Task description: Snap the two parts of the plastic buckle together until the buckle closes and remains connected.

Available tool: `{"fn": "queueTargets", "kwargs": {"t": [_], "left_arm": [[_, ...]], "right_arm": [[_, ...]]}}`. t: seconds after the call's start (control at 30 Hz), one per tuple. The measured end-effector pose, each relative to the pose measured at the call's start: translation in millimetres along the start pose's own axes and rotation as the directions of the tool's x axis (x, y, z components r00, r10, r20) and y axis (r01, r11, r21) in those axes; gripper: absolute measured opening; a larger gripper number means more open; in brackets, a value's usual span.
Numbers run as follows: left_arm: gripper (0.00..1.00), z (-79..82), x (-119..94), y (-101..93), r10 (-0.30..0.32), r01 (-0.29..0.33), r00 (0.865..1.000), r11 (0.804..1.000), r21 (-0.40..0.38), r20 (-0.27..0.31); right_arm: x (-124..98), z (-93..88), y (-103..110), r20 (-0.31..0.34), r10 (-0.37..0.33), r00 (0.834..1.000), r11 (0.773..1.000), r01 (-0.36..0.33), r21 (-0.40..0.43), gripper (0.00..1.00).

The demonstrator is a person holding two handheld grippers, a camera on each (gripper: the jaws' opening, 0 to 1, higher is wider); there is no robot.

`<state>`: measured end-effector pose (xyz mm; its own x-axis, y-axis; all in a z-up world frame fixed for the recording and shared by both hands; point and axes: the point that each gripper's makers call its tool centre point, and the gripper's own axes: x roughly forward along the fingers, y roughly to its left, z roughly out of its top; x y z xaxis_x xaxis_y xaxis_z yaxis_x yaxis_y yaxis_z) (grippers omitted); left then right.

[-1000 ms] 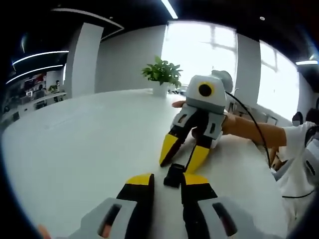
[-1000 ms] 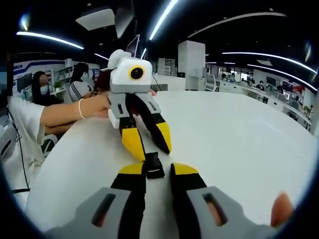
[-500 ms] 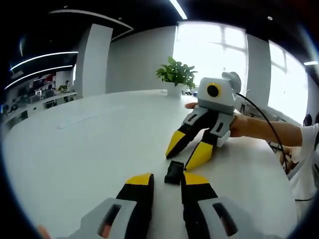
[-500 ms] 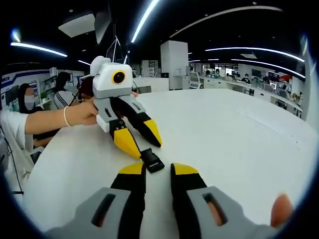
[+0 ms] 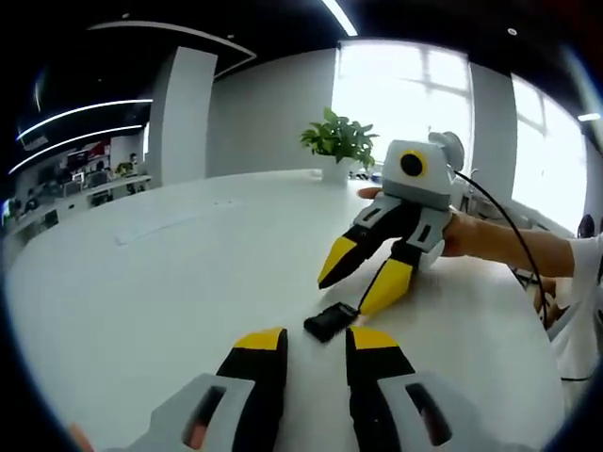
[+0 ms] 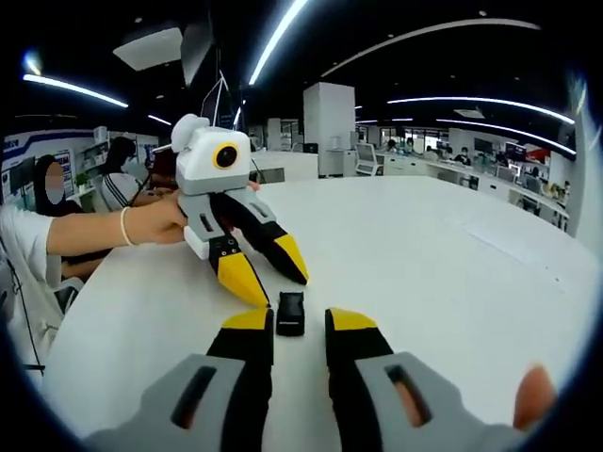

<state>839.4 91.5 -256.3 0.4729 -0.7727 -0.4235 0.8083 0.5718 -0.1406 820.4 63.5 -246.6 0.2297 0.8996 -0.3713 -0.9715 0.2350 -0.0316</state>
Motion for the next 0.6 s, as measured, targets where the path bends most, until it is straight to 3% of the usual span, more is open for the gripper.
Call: {"fn": "queueTargets", "kwargs": {"t": [0.17,0.37,0.6], "left_arm": [[0.24,-0.1,1,-2.3,0.003,-0.003,1.0,1.0,0.004,0.002],[0.28,6.6,-8,-18.7,-0.04,0.04,0.998,0.999,-0.004,0.039],[0.34,27.8,-49,-47.2,-0.06,0.063,0.982,0.998,-0.012,0.181]], "right_arm": [[3,-10.8,0,-0.066,-0.016,0.998,0.999,0.013,-0.039,0.21],[-6,5.0,-4,-0.01,-0.046,0.999,0.998,0.045,-0.053,0.21],[-40,40.5,33,0.076,-0.045,0.996,0.979,0.059,-0.193,0.23]]}}
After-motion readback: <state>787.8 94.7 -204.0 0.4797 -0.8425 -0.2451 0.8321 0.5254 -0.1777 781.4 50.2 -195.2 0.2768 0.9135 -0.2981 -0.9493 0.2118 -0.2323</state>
